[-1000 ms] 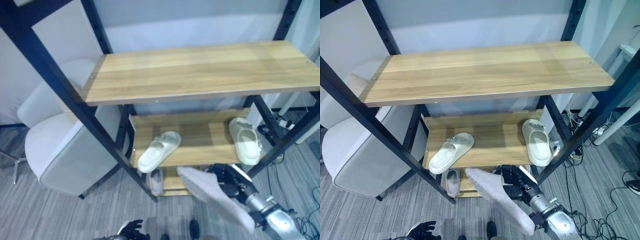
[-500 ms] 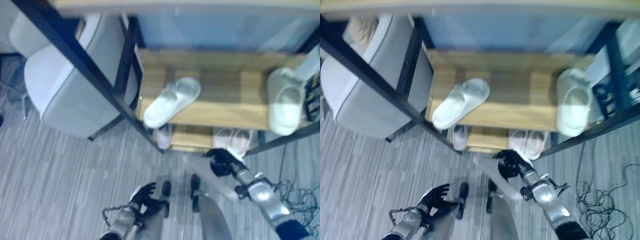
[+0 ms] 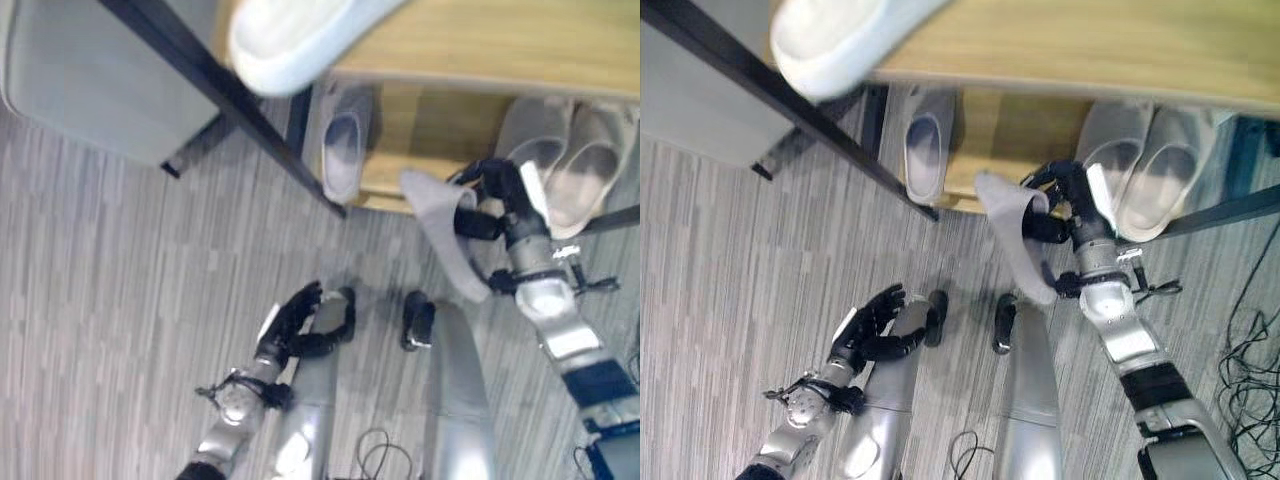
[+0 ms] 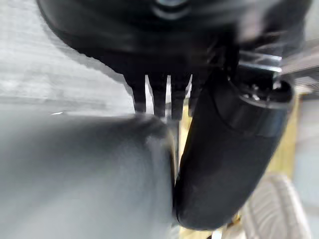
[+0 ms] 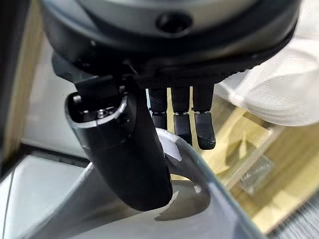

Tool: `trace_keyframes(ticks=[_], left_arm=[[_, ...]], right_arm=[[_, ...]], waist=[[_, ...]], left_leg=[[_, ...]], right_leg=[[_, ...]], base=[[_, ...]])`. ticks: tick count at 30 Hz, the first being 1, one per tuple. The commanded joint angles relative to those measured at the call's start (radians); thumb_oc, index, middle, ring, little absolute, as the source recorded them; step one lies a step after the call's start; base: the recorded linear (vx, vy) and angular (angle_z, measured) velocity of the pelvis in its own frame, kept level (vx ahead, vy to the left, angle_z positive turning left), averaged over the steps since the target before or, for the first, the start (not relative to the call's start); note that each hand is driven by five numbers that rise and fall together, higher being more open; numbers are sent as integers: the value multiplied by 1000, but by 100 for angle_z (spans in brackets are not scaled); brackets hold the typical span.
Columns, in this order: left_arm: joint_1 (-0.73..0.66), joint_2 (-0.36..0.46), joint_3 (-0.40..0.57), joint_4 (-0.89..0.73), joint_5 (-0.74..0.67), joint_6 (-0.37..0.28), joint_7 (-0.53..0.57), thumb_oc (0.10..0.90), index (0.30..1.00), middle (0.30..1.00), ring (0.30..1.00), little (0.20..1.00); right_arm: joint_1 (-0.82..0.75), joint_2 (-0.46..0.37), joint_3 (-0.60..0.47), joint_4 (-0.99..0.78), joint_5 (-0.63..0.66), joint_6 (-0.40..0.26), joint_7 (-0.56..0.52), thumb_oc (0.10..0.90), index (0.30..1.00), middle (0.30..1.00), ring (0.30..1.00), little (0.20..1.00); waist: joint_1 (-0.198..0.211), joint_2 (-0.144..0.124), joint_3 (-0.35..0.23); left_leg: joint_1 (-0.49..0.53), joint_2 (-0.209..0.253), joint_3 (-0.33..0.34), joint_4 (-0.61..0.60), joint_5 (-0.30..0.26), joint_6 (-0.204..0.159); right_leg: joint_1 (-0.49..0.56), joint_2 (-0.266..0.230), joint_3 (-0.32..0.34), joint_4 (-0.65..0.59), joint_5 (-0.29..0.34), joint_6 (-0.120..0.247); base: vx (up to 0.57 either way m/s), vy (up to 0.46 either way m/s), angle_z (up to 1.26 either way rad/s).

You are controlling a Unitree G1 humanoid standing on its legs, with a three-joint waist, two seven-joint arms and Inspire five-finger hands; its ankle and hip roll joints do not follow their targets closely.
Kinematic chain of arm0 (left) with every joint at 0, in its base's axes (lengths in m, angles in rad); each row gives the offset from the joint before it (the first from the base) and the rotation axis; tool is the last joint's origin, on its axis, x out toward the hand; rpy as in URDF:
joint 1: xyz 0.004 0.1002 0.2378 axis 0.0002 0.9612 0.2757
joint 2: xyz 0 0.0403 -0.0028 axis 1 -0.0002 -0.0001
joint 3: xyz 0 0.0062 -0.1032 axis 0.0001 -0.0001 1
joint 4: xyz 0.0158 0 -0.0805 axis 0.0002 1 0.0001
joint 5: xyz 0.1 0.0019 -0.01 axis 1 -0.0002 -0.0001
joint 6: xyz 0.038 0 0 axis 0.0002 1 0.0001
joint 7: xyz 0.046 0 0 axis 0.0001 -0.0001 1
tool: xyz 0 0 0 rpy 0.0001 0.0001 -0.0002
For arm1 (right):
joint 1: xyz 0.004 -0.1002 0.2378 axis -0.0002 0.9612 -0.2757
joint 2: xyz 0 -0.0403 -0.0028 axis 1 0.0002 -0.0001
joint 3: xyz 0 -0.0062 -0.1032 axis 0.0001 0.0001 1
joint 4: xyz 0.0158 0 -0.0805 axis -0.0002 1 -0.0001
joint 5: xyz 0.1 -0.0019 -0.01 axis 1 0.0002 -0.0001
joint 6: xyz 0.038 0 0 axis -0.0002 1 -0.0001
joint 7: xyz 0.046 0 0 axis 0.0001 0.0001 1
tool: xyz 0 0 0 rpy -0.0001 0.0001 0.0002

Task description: Arrange the slippers neatly on the shoe rack.

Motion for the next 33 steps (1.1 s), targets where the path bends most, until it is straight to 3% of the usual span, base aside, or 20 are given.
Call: trace_keyframes(ticks=[1, 6, 8, 12, 16, 22, 23, 33], left_arm=[[-22, 46, 7, 118, -14, 40, 94, 800, 900, 900, 900, 900], [-4, 94, 27, 42, -39, 28, 122, 800, 900, 900, 900, 900], [13, 121, 34, -1, -37, 21, 130, 800, 900, 900, 900, 900], [58, 155, 28, -51, -39, 15, 138, 800, 900, 900, 900, 900], [116, 212, 22, -109, -62, 5, 149, 800, 900, 900, 900, 900], [137, 238, 14, -146, -70, -2, 185, 800, 900, 900, 900, 900], [140, 248, 11, -162, -78, -9, 201, 800, 900, 900, 900, 900], [119, 258, -12, -187, -66, -19, 233, 800, 900, 900, 900, 900]], right_arm=[[-190, -78, -23, -109, -62, -104, -96, 400, 300, 300, 300, 300], [-367, -197, 43, -96, -106, -74, -145, 400, 300, 300, 300, 300], [-436, -259, 87, -84, -123, -63, -158, 400, 300, 300, 300, 300], [-507, -325, 154, -48, -142, -41, -189, 400, 300, 300, 300, 300], [-647, -389, 326, 50, -200, 21, -215, 400, 300, 300, 300, 300], [-757, -364, 452, 161, -243, 92, -256, 400, 300, 300, 300, 300], [-793, -321, 481, 221, -261, 127, -279, 400, 300, 300, 300, 300], [-843, -148, 510, 406, -304, 205, -343, 400, 300, 300, 300, 300]], waist=[[-5, -28, -39], [15, -41, -10], [23, -47, 24], [37, -57, 37], [69, -70, 37], [77, -81, 37], [79, -81, 37], [104, -59, 37]], left_leg=[[-113, -6, -15, 102, -65, 23], [-252, -17, 6, 314, -132, 35], [-258, -19, 15, 375, -161, 39], [-258, -20, 15, 447, -208, 40], [-258, -18, 6, 549, -275, 31], [-258, -11, 18, 612, -323, 26], [-258, -12, 27, 637, -344, 23], [-258, -12, 31, 683, -386, 25]], right_leg=[[-55, -20, 59, 83, -118, 40], [-178, -33, 68, 294, -165, 42], [-190, -27, 89, 364, -186, 37], [-194, -31, 112, 442, -216, 30], [-197, -28, 149, 565, -245, 21], [-208, -24, 181, 651, -269, -1], [-210, -22, 195, 686, -282, -15], [-210, -22, 207, 726, -294, -13]], base=[[74, -21, 9], [88, -12, 8], [64, -13, -2], [61, -13, -1], [61, -6, 1], [-2, -10, -1], [0, 0, 0], [7, 6, 0]])
